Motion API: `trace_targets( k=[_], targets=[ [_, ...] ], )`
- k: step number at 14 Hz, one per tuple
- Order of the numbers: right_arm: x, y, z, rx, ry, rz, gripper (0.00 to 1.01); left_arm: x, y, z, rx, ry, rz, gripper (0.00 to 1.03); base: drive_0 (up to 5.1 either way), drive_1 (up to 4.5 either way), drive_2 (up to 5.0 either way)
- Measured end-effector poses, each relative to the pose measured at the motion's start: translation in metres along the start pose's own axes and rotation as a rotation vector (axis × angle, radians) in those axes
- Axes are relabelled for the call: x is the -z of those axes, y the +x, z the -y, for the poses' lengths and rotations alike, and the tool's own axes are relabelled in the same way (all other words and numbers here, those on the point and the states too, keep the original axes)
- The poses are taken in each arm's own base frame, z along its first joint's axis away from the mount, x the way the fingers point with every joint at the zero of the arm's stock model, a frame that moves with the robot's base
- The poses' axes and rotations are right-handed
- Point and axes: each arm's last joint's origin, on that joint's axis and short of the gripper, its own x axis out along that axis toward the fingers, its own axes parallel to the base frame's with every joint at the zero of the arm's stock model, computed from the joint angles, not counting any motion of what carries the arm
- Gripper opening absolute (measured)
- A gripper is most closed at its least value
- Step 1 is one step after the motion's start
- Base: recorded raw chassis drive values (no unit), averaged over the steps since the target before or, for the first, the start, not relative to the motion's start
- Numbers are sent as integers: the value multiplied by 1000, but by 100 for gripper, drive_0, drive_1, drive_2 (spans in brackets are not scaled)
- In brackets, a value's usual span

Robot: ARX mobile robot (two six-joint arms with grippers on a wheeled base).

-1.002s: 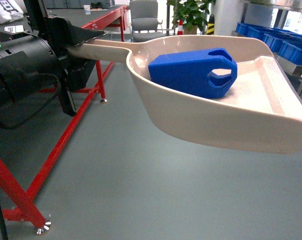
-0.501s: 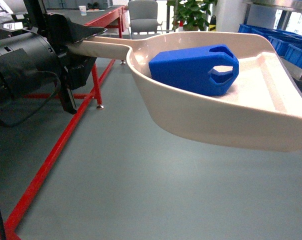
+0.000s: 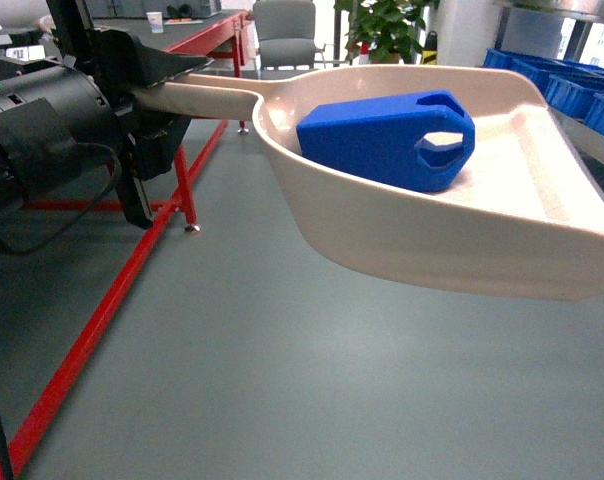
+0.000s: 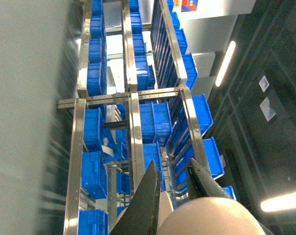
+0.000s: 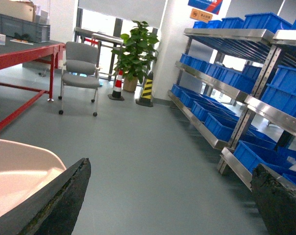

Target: Place part in tray to right shelf

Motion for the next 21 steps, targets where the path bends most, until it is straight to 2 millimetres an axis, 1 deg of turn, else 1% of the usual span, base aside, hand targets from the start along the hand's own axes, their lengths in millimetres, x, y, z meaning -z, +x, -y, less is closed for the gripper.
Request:
trace_targets(
  k=[21],
  targets=[
    [0,0,0,-1,-1,-1,98,0,0,0,0,0,-3,13,-2,417,-421]
  ],
)
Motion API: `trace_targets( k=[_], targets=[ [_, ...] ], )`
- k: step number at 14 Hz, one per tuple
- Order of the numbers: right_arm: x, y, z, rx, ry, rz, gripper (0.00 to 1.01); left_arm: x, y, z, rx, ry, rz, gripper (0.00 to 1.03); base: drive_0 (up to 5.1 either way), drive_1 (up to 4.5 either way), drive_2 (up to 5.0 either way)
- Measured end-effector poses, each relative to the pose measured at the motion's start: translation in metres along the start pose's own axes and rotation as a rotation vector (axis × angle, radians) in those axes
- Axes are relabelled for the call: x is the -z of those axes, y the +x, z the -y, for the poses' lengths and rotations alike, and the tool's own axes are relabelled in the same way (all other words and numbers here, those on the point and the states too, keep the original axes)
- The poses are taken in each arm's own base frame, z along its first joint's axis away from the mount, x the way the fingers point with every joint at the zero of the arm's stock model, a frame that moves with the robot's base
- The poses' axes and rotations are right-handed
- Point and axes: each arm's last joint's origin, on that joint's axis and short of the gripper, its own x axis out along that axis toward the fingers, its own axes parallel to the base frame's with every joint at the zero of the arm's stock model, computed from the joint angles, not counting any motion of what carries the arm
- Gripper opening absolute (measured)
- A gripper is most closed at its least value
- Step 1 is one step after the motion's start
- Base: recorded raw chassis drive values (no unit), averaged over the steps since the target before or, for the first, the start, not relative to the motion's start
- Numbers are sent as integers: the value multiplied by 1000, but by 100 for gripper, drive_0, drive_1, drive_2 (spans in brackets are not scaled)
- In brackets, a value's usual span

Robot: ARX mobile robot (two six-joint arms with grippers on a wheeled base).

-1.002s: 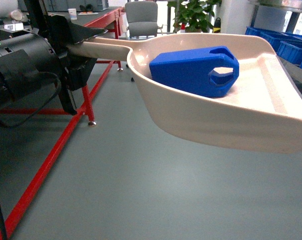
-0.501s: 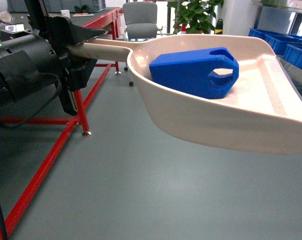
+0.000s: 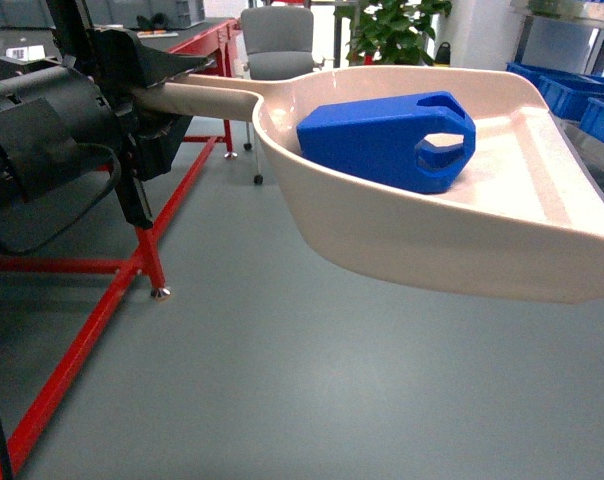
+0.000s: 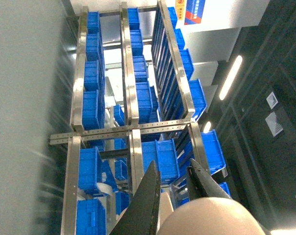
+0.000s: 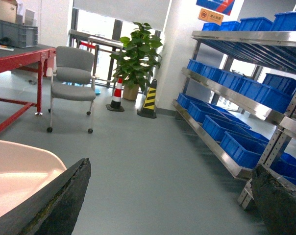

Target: Place part in tray to right shelf

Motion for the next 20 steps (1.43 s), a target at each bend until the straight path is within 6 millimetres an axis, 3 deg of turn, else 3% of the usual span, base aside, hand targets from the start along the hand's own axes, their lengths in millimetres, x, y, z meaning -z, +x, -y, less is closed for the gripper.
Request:
trace_targets(
  k=[20],
  targets=[
    [0,1,0,-1,-2,-3,98,0,0,0,0,-1,1,13,-1,423,-425]
  ],
)
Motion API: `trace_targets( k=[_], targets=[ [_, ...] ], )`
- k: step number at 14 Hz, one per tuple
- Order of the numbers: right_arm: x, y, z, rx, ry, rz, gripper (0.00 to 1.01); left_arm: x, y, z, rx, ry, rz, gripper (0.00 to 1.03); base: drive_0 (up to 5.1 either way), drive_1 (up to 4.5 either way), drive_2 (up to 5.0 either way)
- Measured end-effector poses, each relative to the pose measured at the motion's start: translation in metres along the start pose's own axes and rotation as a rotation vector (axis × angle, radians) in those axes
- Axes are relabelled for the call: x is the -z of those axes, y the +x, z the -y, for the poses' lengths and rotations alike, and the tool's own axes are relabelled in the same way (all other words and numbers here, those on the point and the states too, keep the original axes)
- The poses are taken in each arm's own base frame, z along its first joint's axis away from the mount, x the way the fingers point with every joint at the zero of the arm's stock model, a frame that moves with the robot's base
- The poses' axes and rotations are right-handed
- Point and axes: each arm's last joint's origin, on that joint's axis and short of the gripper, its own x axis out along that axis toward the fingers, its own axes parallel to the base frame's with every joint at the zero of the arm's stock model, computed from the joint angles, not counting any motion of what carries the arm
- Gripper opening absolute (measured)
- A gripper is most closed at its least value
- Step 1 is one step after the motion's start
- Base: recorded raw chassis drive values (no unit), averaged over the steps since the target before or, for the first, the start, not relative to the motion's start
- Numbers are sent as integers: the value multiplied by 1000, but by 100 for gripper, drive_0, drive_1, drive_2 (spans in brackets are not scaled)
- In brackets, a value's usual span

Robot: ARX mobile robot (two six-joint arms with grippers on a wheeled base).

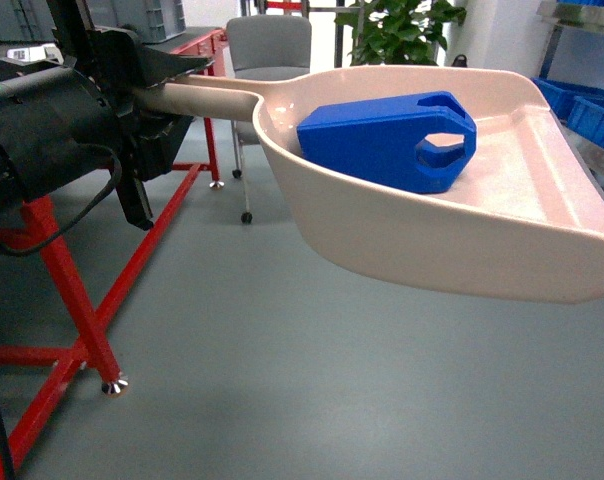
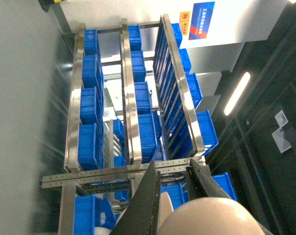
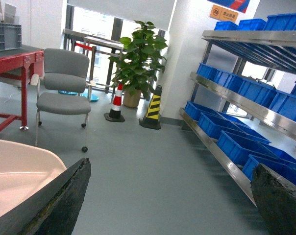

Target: Place part in tray to right shelf

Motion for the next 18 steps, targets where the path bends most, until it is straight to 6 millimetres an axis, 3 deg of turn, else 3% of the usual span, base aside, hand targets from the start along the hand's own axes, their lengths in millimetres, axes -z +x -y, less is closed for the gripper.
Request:
trace_targets(
  k=[4,18],
  targets=[
    [0,0,0,-1,-1,-2,98,0,0,-1,-6,-2,1,13,-1,425,-427],
    [0,0,0,0,0,0,98,0,0,0,0,1,4,13,-158,-158,-158]
  ],
)
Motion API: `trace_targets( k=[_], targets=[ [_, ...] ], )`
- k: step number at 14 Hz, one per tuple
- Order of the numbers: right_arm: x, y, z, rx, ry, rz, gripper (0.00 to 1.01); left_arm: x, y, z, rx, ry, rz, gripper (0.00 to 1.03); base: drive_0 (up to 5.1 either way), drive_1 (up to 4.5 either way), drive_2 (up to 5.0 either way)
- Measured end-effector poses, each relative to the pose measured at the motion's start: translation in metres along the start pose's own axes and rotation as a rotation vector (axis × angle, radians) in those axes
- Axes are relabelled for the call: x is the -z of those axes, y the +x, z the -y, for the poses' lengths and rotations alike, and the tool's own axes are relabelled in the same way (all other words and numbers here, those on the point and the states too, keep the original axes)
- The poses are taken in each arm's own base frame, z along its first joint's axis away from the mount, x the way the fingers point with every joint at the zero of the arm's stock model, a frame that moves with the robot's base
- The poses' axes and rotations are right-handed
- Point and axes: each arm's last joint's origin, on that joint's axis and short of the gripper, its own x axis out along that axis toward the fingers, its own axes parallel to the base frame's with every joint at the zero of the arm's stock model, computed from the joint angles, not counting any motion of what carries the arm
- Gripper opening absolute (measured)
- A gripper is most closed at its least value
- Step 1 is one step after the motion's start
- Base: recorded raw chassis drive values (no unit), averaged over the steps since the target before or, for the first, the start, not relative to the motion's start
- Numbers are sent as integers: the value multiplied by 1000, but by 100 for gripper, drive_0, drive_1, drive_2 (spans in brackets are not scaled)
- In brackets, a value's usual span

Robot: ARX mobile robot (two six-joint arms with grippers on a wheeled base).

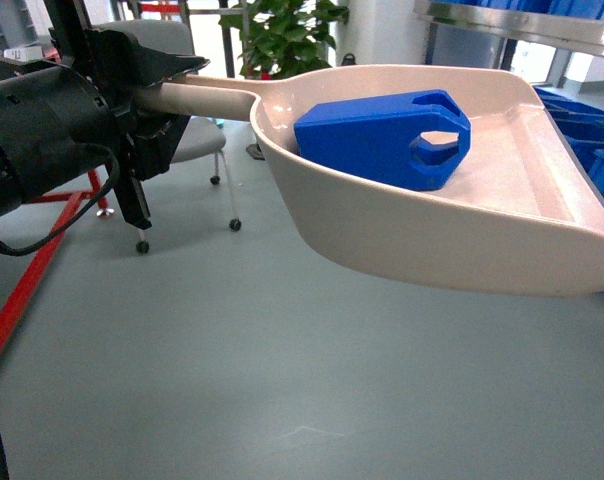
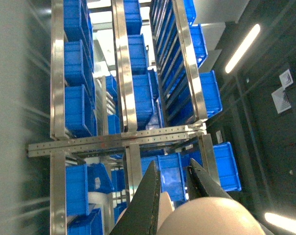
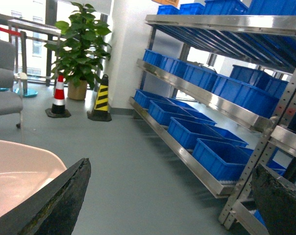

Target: Place part in tray to right shelf

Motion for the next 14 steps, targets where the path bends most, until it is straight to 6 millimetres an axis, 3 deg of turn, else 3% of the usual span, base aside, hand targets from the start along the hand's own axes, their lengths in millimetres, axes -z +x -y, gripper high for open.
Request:
trace_targets(
  k=[14],
  targets=[
    [0,0,0,0,0,0,98,0,0,0,0,0,-4,13,-158,-158,-158]
  ],
)
